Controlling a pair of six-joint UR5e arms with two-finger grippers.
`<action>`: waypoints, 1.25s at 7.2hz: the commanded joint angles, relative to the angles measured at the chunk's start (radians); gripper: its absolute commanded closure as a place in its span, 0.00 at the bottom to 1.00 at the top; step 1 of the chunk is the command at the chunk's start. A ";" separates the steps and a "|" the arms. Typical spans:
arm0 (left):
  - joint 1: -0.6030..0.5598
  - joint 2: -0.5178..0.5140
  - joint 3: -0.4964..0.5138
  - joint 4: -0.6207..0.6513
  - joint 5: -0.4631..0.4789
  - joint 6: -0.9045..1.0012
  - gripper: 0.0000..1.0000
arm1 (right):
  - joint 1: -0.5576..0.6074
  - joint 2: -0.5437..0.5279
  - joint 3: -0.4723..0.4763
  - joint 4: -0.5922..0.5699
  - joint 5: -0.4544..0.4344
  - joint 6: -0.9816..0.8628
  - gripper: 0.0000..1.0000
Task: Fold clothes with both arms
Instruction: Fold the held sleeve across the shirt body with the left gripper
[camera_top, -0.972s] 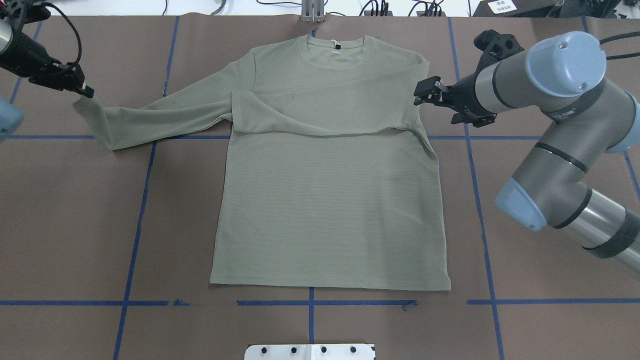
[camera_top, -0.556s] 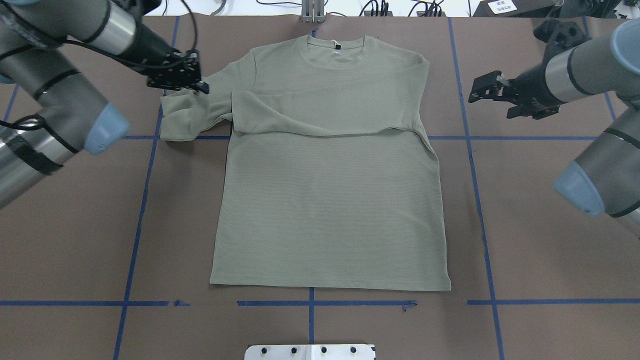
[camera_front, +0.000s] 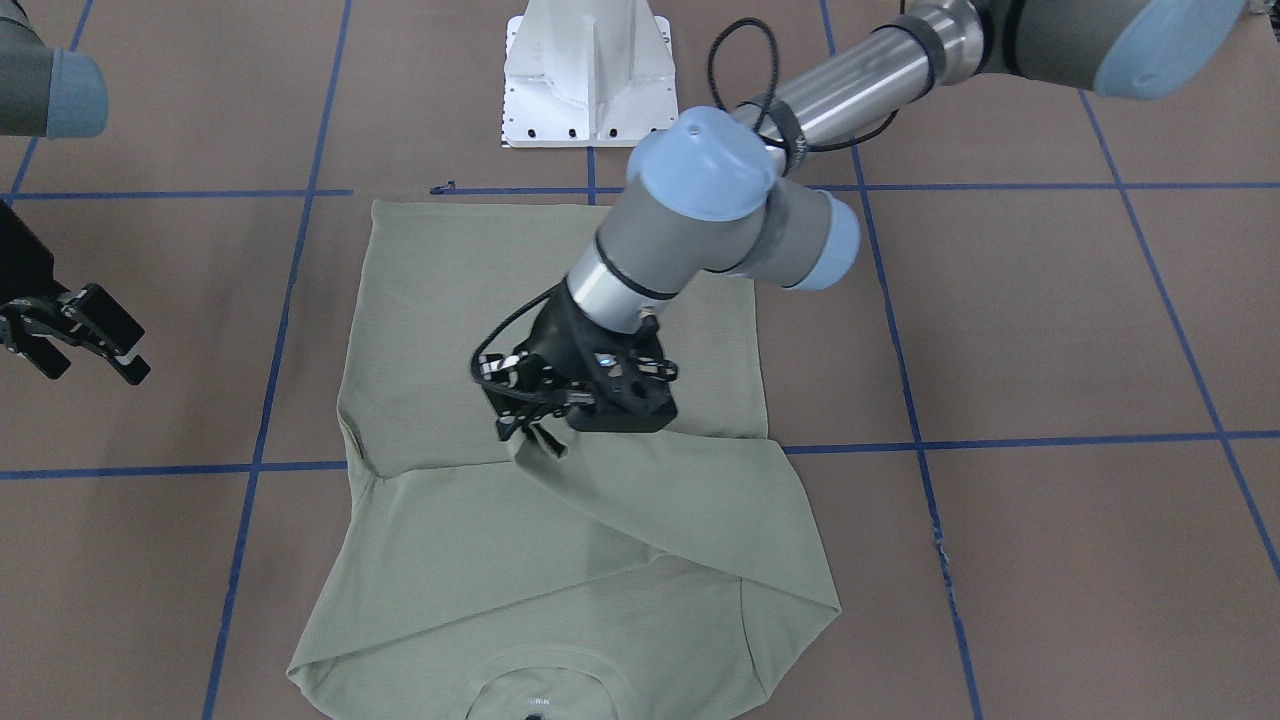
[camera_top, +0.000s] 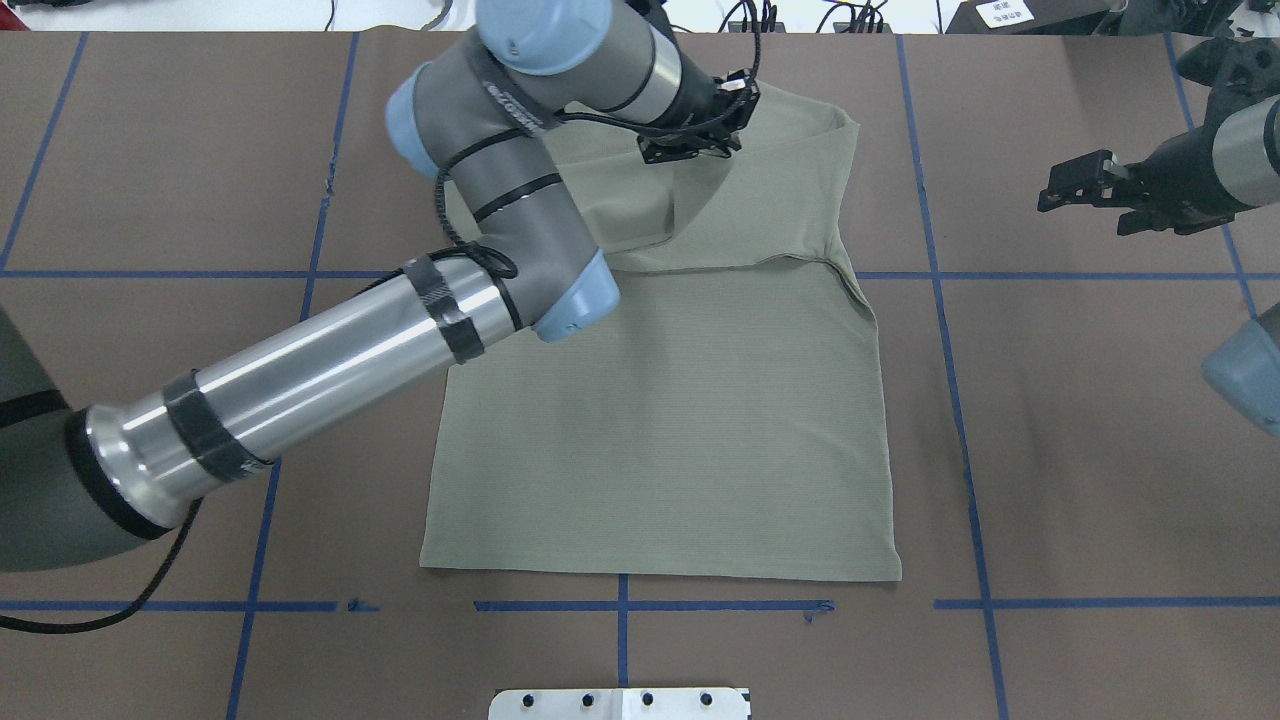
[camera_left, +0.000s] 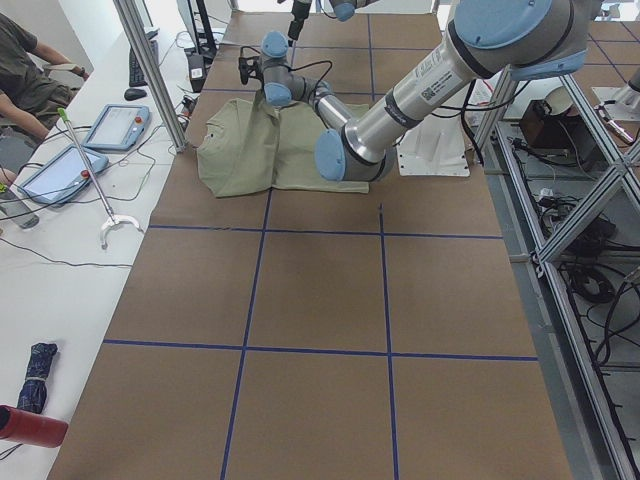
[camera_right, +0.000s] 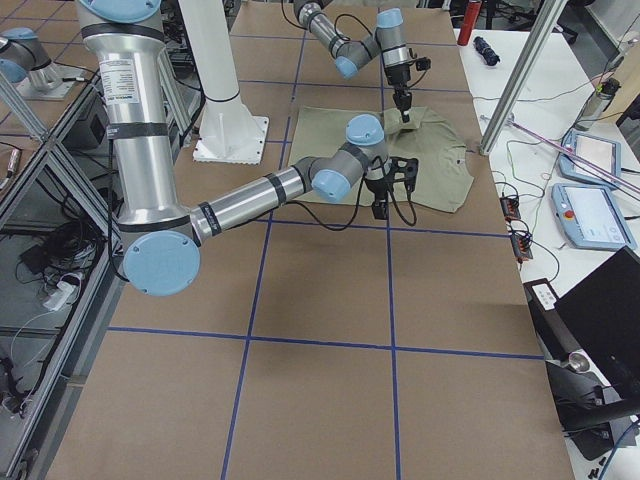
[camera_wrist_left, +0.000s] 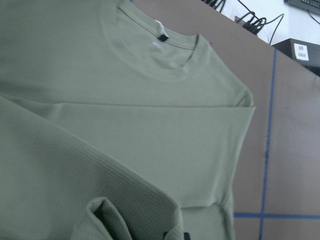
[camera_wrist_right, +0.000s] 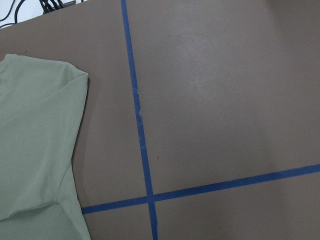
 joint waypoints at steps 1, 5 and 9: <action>0.084 -0.108 0.148 -0.078 0.142 -0.011 1.00 | 0.007 -0.005 0.001 0.000 0.004 -0.006 0.00; 0.161 -0.209 0.345 -0.158 0.274 -0.014 0.68 | 0.007 -0.008 0.012 0.002 0.004 -0.003 0.00; 0.182 -0.227 0.276 -0.138 0.279 -0.085 0.14 | 0.004 -0.008 0.024 -0.001 -0.002 0.010 0.00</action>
